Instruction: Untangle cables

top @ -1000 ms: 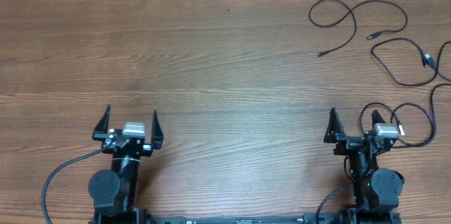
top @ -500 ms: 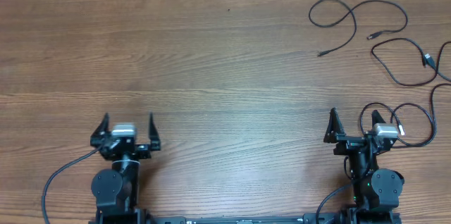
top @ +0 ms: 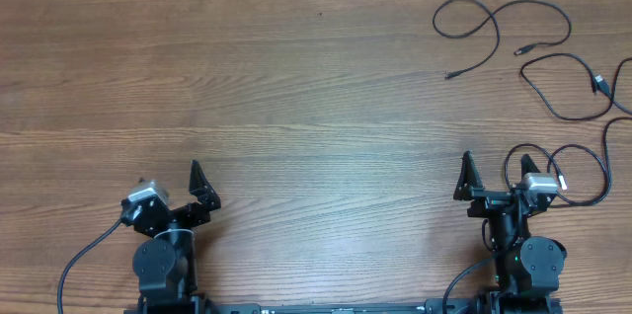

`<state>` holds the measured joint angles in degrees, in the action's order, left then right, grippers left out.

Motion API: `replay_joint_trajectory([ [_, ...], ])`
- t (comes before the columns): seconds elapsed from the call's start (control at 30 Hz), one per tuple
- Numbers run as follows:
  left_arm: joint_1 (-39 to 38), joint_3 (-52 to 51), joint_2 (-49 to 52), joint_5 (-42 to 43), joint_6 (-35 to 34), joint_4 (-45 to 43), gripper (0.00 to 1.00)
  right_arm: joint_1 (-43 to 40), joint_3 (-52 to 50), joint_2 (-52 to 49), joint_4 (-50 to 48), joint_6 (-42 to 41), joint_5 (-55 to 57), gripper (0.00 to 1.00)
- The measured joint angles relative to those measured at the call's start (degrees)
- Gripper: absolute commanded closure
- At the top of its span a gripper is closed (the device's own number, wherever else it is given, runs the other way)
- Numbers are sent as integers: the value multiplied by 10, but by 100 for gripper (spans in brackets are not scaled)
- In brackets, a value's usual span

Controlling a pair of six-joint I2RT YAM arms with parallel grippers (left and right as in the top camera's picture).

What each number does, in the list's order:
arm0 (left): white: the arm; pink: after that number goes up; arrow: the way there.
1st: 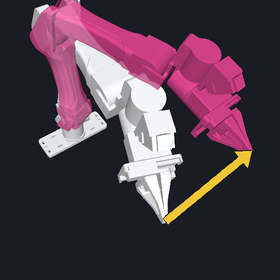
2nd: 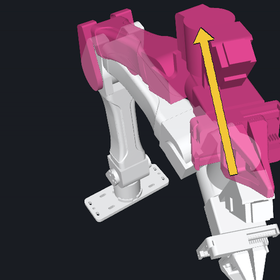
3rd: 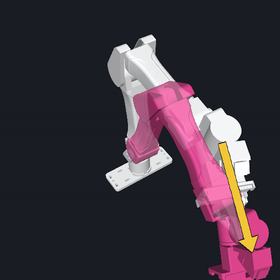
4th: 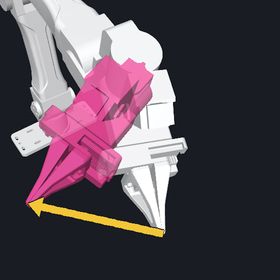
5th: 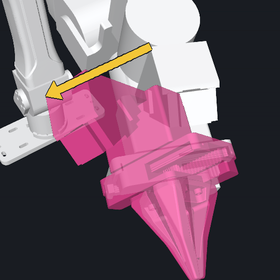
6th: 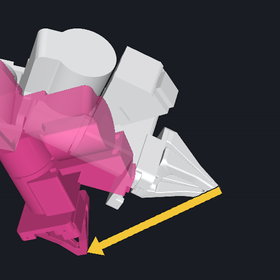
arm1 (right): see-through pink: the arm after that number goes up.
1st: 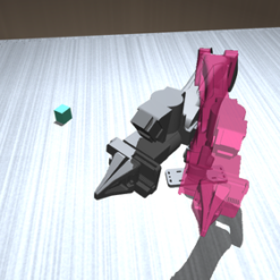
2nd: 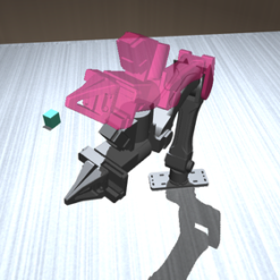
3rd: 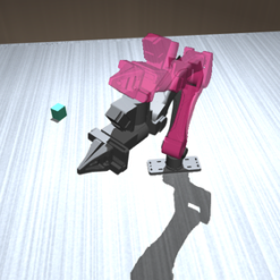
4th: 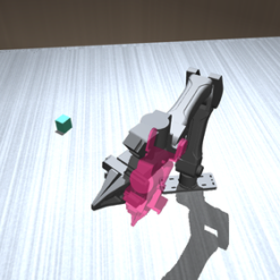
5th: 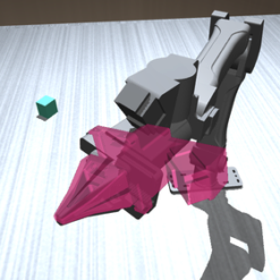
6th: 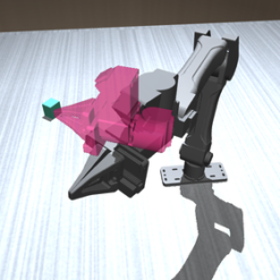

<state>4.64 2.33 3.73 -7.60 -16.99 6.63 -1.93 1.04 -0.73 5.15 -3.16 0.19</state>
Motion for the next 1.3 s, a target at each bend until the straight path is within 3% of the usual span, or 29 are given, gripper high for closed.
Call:
replay_joint_trajectory([
  [0.43, 0, -16, -29, -8, -11, -69, 0, 0, 0, 0, 0, 0, 0, 0],
  [0.67, 0, -18, -29, 0, -3, -28, 0, 0, 0, 0, 0, 0, 0, 0],
  [1.1, 0, -18, -29, 29, 173, -25, 0, 0, 0, 0, 0, 0, 0, 0],
  [1.3, 0, -18, -29, 116, 327, -28, 0, 0, 0, 0, 0, 0, 0, 0],
])
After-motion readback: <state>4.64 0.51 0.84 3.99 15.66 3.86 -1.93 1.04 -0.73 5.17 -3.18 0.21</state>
